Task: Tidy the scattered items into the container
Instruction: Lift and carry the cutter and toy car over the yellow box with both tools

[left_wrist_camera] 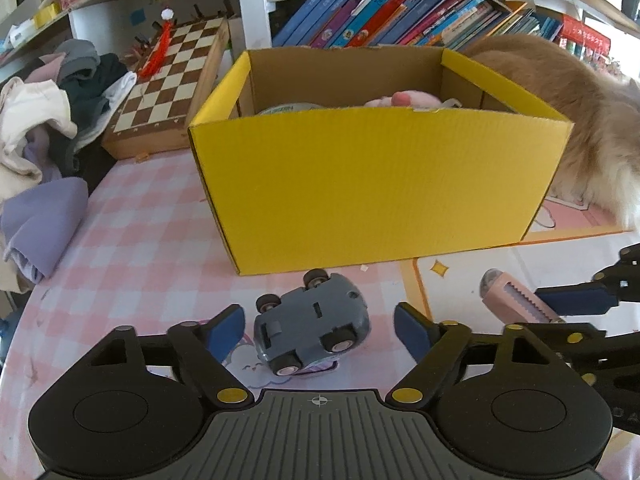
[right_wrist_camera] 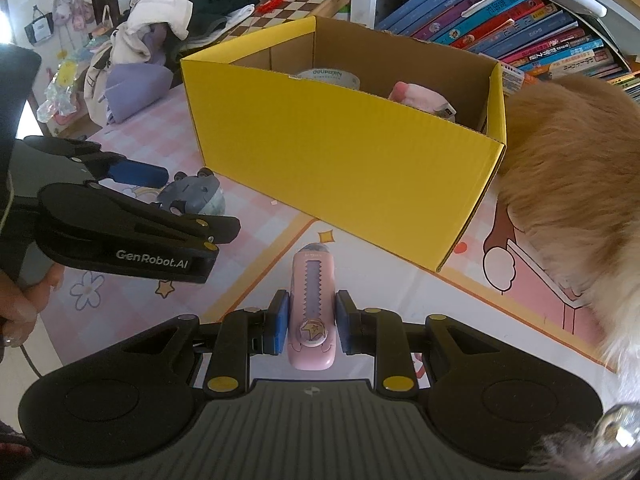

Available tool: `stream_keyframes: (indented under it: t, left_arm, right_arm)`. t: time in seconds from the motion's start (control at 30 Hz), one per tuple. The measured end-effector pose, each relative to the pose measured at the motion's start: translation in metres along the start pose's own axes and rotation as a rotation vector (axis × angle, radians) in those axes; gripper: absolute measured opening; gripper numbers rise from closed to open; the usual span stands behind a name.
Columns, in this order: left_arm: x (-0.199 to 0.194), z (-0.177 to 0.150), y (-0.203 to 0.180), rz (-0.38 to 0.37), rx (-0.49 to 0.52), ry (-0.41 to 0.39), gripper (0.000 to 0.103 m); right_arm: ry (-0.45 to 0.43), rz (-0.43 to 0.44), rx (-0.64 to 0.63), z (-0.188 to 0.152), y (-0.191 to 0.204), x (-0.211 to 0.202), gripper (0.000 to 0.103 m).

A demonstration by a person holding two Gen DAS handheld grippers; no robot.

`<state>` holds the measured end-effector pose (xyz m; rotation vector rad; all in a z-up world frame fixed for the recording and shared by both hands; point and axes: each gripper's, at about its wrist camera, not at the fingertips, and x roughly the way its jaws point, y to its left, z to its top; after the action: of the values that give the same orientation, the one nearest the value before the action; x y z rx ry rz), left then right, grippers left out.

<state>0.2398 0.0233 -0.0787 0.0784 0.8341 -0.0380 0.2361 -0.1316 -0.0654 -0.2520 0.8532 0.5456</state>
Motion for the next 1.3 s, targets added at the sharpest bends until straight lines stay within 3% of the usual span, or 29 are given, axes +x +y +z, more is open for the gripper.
stream_keyframes:
  t: [0.07,0.37,0.77,1.1,1.3]
  left_arm:
    - [0.002,0.0,0.002,-0.002,-0.013,0.007,0.062]
    - [-0.011,-0.001,0.006,-0.036,-0.042,-0.015,0.062]
    - [-0.054,0.015,0.001,-0.088,0.0,-0.119,0.062]
    - [-0.088,0.059,0.002,-0.125,0.042,-0.265,0.062]
    - [-0.079,0.096,0.003,-0.114,0.09,-0.305,0.062]
  right_arm:
    - [0.003,0.004,-0.003,0.0,0.0,0.0,0.023]
    - [0.005,0.011,-0.014,0.001,0.0,-0.001,0.023]
    - [-0.043,0.03,-0.011,0.015,-0.005,-0.021,0.023]
    - [-0.17,0.048,-0.038,0.052,-0.017,-0.062,0.023]
    - [-0.253,0.013,-0.103,0.096,-0.033,-0.072,0.023]
